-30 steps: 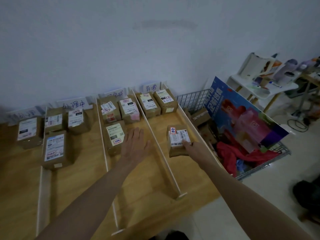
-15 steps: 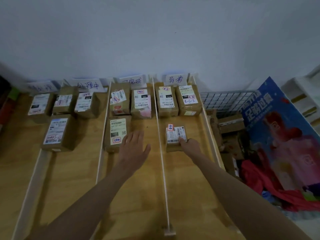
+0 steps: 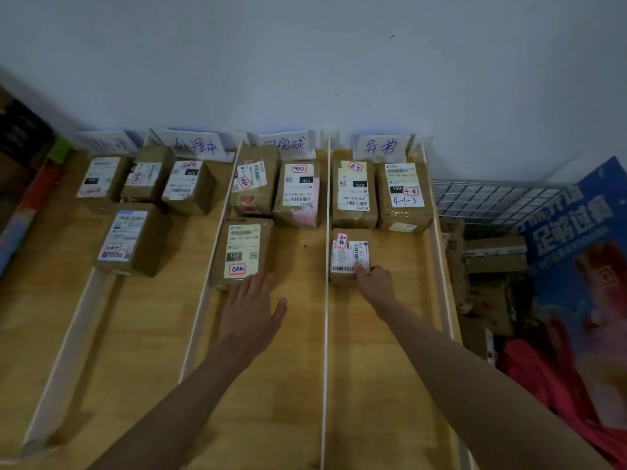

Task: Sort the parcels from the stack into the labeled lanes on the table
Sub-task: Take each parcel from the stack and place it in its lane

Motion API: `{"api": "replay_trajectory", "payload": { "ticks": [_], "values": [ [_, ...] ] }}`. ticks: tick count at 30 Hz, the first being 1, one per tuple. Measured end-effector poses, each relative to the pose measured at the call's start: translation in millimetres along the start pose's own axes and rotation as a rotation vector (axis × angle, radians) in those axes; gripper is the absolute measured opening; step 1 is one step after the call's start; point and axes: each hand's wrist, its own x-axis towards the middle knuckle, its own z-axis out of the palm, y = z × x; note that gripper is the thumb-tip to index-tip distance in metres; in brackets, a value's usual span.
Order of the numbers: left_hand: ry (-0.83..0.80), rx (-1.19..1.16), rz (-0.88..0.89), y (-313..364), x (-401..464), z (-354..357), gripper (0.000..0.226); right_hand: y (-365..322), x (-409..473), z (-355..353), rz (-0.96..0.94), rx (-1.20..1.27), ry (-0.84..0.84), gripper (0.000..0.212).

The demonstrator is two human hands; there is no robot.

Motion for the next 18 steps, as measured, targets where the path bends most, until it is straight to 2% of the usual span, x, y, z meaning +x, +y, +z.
{"api": "replay_trajectory", "payload": {
  "ticks": [5, 8, 13, 18],
  "values": [
    [-0.014, 0.008, 0.000, 5.6, -0.6, -4.0, 0.059, -6.8, -1.2, -0.6, -0.002, -0.010, 0.014, 0.061],
    [0.002, 0.009, 0.017, 7.2, -0.3, -15.5, 0.057, -15.5, -20.8, -14.4, -0.037, -0.038, 0.075, 0.054],
    [0.089, 0.029, -0.003, -10.5, -4.5, -50.5, 0.055, -35.8, -79.7, -34.6, -0.468, -0.297, 0.271, 0.040],
    [0.224, 0.007, -0.070, -48.5, -48.3, -70.6, 0.049, -49.9, -144.3, -11.7, -0.827, -0.600, 0.369, 0.046]
  ]
}}
